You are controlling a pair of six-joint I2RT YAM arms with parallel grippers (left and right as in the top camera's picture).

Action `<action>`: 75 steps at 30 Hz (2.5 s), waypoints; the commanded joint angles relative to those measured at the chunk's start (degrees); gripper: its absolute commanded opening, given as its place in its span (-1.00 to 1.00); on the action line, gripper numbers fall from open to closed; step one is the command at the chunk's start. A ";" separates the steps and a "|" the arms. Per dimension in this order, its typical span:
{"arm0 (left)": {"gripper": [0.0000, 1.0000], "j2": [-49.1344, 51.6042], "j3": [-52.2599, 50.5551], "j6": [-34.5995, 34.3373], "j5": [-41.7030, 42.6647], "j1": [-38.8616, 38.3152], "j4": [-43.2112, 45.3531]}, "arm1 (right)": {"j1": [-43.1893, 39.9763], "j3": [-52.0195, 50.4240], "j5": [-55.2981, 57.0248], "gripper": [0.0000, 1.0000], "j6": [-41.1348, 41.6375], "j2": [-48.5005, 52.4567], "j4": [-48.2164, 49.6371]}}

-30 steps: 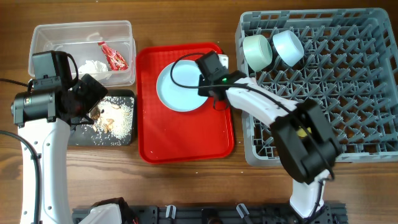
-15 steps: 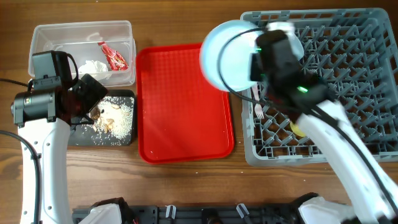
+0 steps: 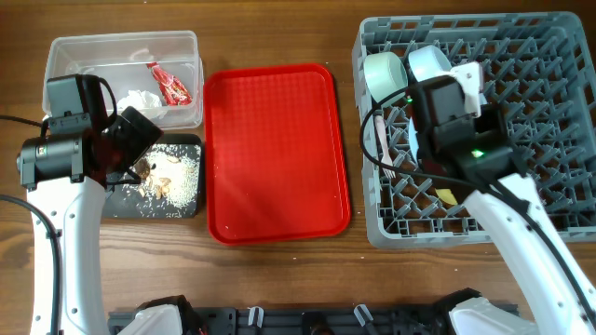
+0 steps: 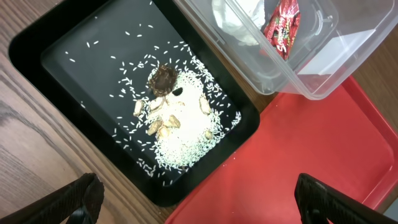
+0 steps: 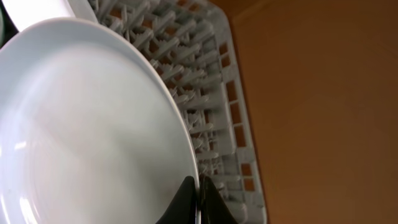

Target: Sort waste into correct bins and load items into the dishwasher rack

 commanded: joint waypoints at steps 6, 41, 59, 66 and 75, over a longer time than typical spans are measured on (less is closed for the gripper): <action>1.00 -0.09 0.42 0.90 1.22 -0.31 0.15 | 0.59 -3.37 0.76 -0.91 9.35 7.23 7.54; 1.00 -28.46 -21.84 19.17 7.19 -20.17 8.17 | -16.70 -22.56 -60.92 1.00 13.16 -37.88 5.29; 1.00 -51.43 -27.15 18.34 7.17 -20.17 6.54 | -16.70 -22.82 -59.89 0.99 14.12 -44.65 0.76; 1.00 -51.43 -27.15 18.34 7.19 -20.17 6.54 | -16.70 -23.76 -56.22 0.99 10.97 -46.80 4.04; 1.00 -51.43 -27.15 18.34 7.17 -20.17 6.54 | -16.70 -50.16 -53.75 0.99 7.41 -72.06 37.22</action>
